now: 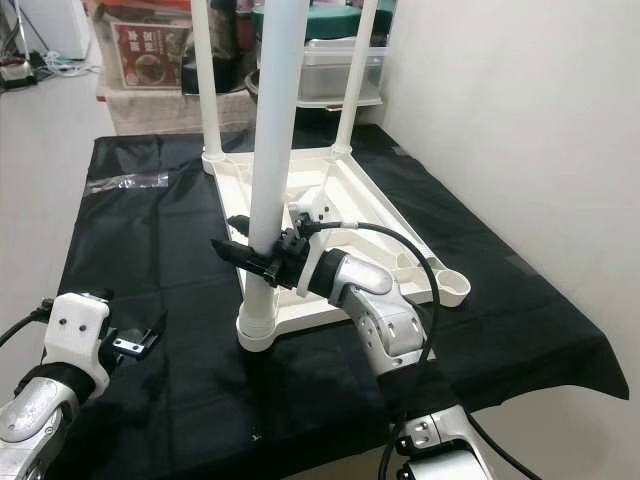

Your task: Building children table

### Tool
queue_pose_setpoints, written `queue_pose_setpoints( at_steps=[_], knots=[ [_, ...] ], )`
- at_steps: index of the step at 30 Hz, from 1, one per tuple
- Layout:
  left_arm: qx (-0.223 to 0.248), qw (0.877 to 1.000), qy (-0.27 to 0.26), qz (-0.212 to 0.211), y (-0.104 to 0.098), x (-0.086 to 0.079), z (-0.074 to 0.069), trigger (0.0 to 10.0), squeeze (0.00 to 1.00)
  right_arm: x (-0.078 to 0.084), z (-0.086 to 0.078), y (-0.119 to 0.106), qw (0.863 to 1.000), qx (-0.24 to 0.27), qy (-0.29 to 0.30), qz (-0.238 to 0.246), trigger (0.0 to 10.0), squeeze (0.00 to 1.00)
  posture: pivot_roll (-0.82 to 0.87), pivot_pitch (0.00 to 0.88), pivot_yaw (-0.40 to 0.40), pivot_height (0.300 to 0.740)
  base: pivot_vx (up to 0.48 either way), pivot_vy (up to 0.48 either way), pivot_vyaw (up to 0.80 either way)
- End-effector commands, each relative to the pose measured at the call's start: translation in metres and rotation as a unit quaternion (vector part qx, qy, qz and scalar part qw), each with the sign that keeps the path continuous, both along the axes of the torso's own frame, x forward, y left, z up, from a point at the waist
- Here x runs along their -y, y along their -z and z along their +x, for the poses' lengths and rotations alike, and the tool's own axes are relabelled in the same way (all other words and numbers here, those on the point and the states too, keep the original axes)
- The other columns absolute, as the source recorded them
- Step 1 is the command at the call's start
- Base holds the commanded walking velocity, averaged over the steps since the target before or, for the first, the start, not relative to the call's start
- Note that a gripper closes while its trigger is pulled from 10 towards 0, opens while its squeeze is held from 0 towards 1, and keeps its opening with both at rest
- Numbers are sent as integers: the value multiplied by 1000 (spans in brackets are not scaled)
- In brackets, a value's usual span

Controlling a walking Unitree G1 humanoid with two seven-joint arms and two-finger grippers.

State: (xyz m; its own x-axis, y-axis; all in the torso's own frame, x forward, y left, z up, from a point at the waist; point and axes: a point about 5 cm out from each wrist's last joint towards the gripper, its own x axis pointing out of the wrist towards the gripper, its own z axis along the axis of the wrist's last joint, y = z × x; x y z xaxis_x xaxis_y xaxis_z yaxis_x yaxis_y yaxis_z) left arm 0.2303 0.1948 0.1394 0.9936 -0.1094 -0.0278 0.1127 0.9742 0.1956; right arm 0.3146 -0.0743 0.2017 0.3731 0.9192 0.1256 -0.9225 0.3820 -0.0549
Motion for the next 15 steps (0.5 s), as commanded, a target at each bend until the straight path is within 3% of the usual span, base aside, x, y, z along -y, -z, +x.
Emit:
queue_pose_setpoints(
  at_steps=[1,6,15],
  knots=[
    [-5,1000,-2,-6,1,1,-1,10000,0,-9,-10,34,996,-66,-49,-34,0,0,80,0,-99,740,0,0,0],
    [-8,1000,2,-6,2,1,1,10000,0,4,-8,45,992,-70,-78,-63,0,0,79,0,-97,740,0,0,0],
    [-11,1000,0,-12,4,1,0,10000,0,6,4,43,991,-102,-74,-50,0,0,82,0,-100,740,0,0,0]
  ],
)
